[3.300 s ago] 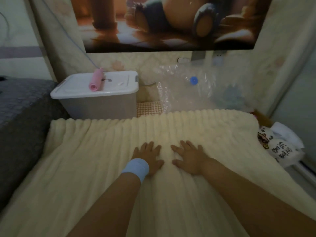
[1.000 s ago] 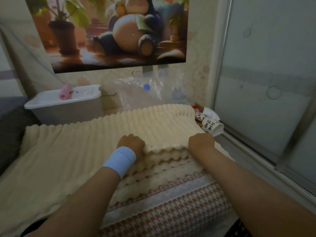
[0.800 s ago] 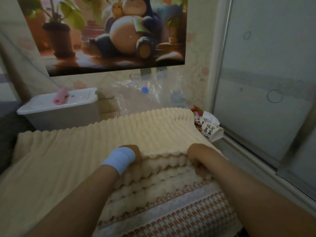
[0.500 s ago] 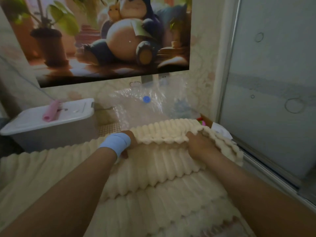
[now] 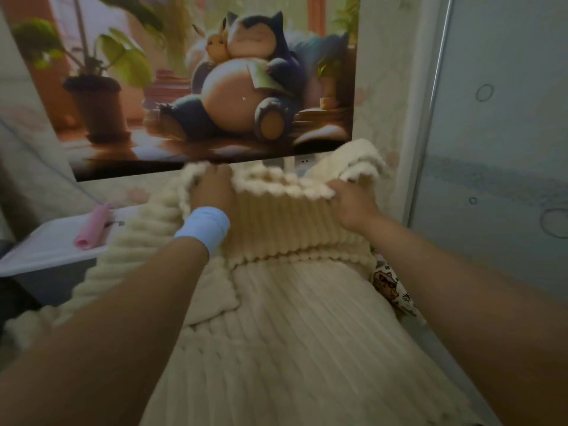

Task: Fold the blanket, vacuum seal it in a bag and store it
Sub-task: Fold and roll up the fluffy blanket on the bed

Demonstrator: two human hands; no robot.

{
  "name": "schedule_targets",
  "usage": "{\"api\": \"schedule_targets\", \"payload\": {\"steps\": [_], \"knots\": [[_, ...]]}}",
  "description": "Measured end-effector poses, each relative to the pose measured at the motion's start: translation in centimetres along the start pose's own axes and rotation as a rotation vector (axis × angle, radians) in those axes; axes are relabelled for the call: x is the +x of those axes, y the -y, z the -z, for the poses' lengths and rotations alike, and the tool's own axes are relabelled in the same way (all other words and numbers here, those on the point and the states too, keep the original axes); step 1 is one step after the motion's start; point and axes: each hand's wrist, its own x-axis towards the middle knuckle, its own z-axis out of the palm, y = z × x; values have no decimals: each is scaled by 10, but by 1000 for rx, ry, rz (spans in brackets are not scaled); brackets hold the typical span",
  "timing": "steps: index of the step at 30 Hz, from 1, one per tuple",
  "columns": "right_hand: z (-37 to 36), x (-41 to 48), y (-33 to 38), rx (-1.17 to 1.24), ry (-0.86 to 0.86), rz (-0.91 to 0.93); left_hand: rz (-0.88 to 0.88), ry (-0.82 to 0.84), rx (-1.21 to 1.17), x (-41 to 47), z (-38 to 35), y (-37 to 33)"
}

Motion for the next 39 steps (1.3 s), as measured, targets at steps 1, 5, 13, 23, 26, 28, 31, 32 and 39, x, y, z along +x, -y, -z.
{"api": "schedule_targets", "payload": {"steps": [1, 5, 13, 23, 26, 28, 31, 32, 39], "knots": [[-12, -13, -10, -10, 113, -58, 3, 159, 113, -15, -9, 1], [-50, -79, -36, -157, 403, -188, -33, 705, 263, -85, -42, 12], [-76, -178, -22, 28, 671, -276, -86, 1082, 233, -182, -71, 8], [-54, -268, -9, -96, 1011, -138, -198, 1193, 64, -289, -45, -39], [-45, -289, -16, -264, 1105, -97, -304, 1203, 147, -318, -41, -47], [-39, -304, -19, -325, 1074, -79, -345, 1136, 209, -331, -40, -49], [-30, -323, -22, -334, 891, -11, -289, 970, 187, -339, -37, -53], [-27, -326, -23, -330, 797, 13, -262, 918, 154, -340, -33, -54], [4, -330, -18, -222, 688, 53, -264, 1093, 197, -345, -20, -61]]}}
